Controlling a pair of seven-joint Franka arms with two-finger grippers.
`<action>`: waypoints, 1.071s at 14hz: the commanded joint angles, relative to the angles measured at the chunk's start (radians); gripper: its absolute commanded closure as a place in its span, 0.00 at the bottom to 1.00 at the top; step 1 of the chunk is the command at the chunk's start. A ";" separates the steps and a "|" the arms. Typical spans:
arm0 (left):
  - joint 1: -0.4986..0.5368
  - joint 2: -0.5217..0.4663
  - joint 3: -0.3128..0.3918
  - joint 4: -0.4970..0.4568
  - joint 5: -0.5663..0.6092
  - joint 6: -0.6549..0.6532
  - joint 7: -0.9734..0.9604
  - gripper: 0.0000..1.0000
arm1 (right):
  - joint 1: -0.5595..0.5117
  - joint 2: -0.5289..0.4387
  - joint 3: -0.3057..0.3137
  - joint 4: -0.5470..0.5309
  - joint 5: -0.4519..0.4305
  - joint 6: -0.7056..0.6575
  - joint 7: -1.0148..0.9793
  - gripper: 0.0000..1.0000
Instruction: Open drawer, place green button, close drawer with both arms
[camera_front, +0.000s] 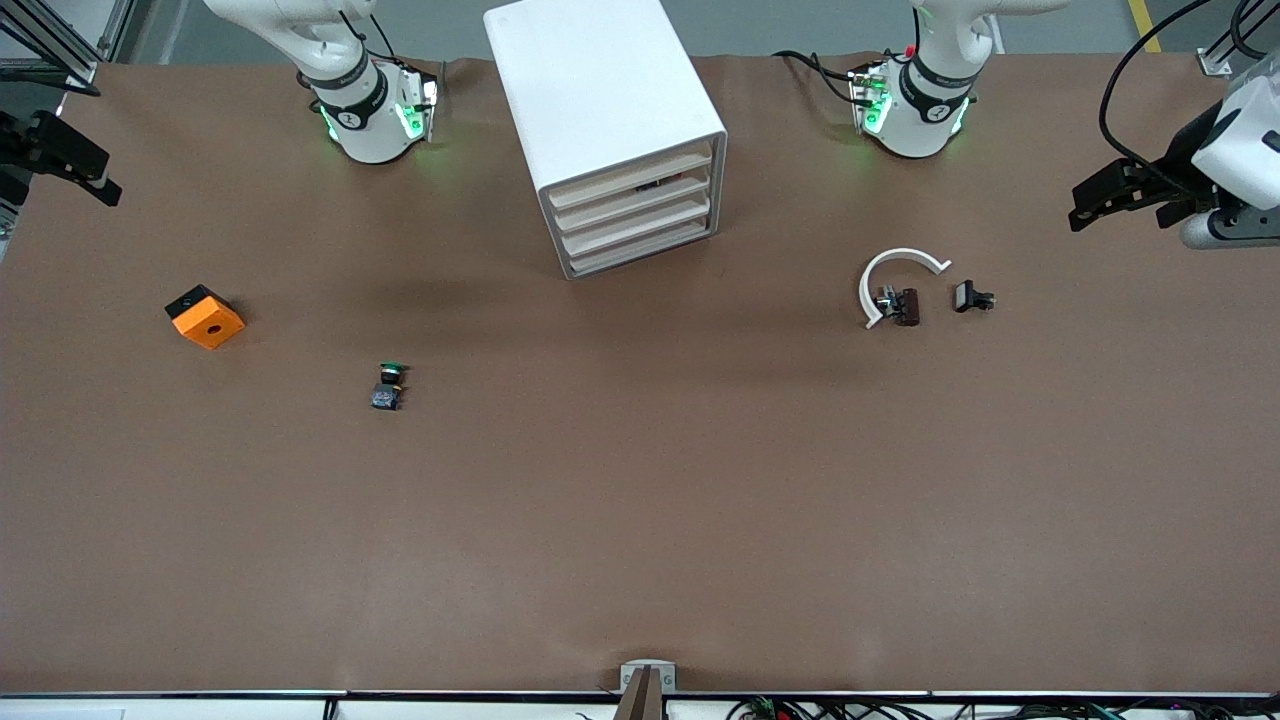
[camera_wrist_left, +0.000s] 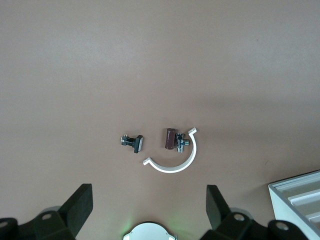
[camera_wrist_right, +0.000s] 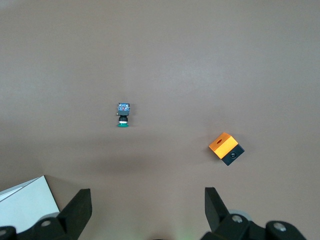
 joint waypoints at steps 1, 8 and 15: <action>-0.002 0.032 -0.001 0.011 0.019 -0.012 -0.016 0.00 | -0.001 -0.017 0.002 -0.011 0.008 -0.001 0.000 0.00; -0.021 0.158 -0.034 -0.015 -0.018 0.011 -0.118 0.00 | -0.004 -0.003 -0.001 0.032 0.001 0.036 0.003 0.00; -0.021 0.322 -0.138 -0.030 -0.044 0.108 -0.282 0.00 | -0.010 0.066 -0.004 0.034 0.006 0.035 -0.004 0.00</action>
